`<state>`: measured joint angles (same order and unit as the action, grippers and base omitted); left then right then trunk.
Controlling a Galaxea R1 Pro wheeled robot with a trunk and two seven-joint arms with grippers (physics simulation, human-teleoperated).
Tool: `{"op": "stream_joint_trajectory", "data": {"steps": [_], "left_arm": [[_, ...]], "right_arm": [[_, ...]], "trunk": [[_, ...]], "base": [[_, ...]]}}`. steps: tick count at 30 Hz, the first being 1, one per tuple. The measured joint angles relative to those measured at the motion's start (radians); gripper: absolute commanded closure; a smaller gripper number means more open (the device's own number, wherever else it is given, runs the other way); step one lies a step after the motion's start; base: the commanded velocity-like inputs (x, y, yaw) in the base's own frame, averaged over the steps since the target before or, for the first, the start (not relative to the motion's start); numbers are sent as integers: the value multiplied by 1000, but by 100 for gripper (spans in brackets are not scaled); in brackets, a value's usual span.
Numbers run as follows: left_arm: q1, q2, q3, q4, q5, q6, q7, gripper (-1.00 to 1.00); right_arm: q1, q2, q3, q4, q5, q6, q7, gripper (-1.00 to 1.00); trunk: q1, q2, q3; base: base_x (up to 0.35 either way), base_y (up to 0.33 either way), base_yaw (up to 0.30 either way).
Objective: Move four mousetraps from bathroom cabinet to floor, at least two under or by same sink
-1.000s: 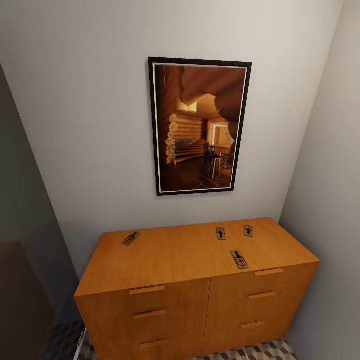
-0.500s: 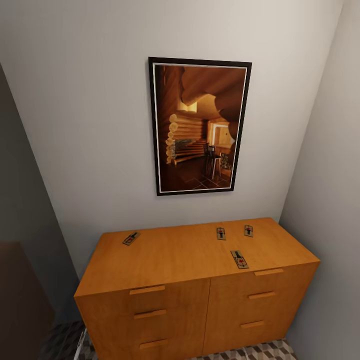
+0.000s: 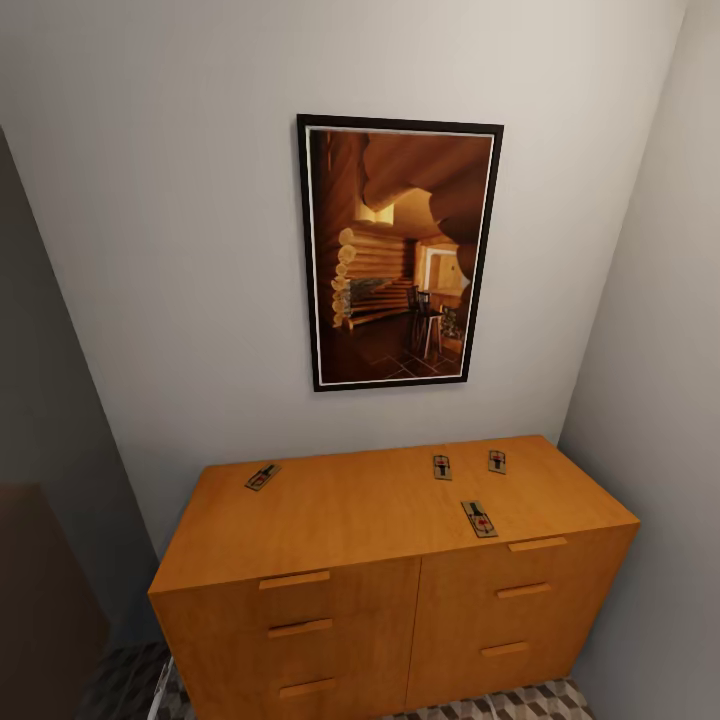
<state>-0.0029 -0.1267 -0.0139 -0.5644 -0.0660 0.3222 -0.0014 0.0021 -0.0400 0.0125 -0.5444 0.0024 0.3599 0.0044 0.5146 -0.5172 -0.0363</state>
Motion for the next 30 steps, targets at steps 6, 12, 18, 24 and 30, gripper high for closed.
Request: {"op": "stream_joint_trajectory", "data": {"steps": [6, 12, 18, 24, 30], "left_arm": [[1, -26, -5, -146, -9, 122, -4, -100], [0, -32, -32, -288, -9, 215, -10, -100], [0, -36, -124, -458, -8, 318, -40, -100], [1, -37, -205, -608, -4, 405, -69, -100], [-2, -43, -244, -746, -2, 504, -85, -100]], "right_arm": [[-1, -46, -4, -148, -4, 87, 1, -100], [-1, -78, -10, -232, -4, 136, 1, -100], [-1, -107, -35, -342, -5, 205, 0, -100], [-1, -120, -60, -467, -5, 276, 0, -100], [-1, -127, -88, -615, -5, 379, 0, -100]], "trunk": [[0, 0, 0], [0, 0, 0], [0, 0, 0], [0, 0, 0], [0, 0, 0]], "base": [[0, 0, 0], [0, 0, 0], [0, 0, 0], [0, 0, 0], [0, 0, 0]]}}
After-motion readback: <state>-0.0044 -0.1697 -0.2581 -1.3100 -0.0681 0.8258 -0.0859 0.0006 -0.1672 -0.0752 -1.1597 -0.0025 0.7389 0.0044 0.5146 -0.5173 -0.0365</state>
